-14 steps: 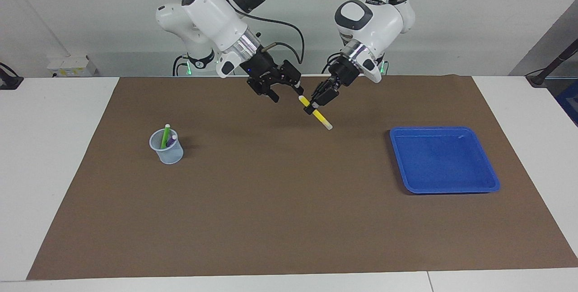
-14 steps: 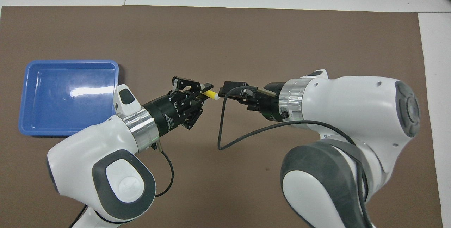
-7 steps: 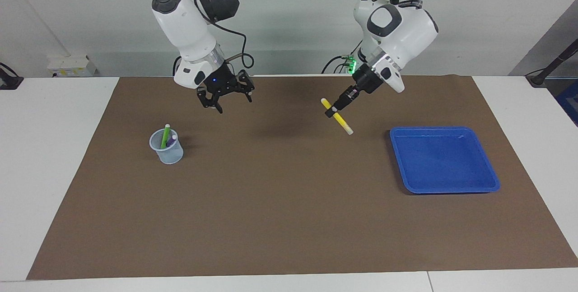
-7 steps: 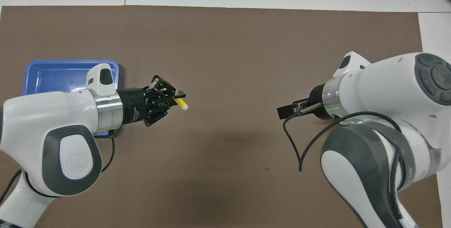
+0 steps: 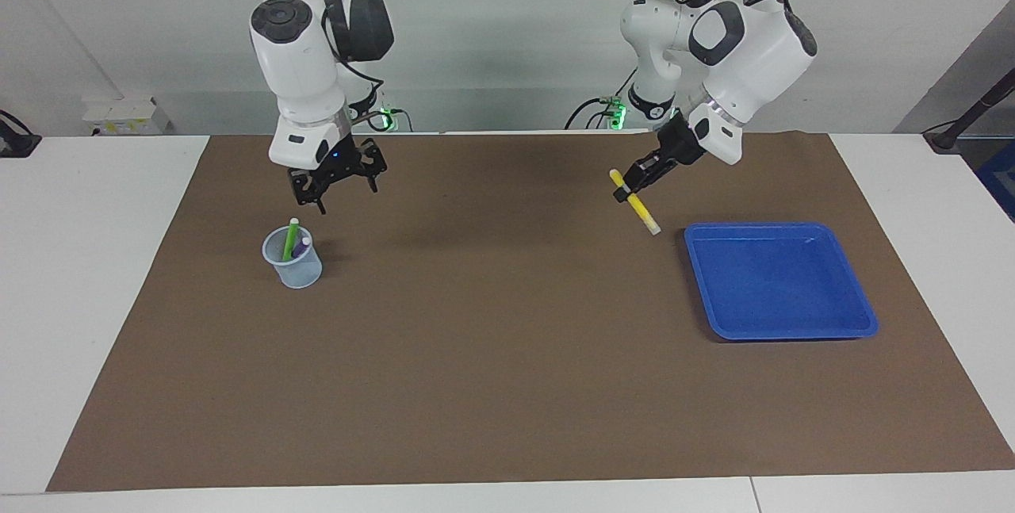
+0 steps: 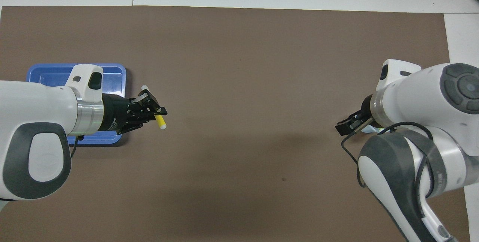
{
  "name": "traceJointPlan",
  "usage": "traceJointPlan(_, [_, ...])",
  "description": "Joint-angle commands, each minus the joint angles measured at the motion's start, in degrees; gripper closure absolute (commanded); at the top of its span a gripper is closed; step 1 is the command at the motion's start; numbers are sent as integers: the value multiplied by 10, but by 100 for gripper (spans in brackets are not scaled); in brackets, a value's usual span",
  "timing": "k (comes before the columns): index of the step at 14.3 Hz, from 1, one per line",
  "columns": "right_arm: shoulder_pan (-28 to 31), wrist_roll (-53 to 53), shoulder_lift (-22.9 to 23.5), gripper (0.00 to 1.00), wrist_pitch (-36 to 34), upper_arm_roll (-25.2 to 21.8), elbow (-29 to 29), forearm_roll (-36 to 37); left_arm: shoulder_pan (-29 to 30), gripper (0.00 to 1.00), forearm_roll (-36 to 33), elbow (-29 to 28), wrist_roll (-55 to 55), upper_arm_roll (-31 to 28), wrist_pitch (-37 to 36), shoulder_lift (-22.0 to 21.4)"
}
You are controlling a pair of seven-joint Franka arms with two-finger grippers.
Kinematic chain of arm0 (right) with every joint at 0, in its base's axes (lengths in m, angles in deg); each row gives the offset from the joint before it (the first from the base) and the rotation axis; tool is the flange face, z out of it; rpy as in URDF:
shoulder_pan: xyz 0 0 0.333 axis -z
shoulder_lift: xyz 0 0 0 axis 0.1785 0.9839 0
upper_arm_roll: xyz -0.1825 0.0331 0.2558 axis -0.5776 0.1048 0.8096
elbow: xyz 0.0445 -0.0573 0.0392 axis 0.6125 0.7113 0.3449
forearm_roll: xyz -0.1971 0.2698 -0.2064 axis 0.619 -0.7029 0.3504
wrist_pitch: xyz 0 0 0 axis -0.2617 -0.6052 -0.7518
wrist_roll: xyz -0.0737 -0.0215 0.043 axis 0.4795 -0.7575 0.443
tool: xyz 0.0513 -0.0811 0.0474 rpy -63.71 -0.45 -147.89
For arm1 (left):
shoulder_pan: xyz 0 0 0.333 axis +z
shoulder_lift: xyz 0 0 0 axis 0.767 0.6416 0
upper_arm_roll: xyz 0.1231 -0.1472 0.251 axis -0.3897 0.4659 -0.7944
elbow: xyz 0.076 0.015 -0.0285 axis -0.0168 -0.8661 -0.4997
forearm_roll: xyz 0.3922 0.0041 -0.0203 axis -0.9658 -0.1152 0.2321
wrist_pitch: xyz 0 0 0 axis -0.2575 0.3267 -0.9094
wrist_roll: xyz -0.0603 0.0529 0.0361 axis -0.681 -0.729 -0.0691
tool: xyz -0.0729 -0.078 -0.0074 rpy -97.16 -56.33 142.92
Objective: Right arm passes pens to left for tray arrangement
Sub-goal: 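Lay the yellow pen in the blue tray with the left gripper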
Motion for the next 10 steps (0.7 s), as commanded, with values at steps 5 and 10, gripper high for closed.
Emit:
traceJointPlan(5, [62,-33,24,15,43,8,38,18,84,100,-119,9,174,3,-73,-4])
traceJointPlan(10, [87,-30,45,29,58,7,42,18,114,100,-184,6,274,3,-70,11])
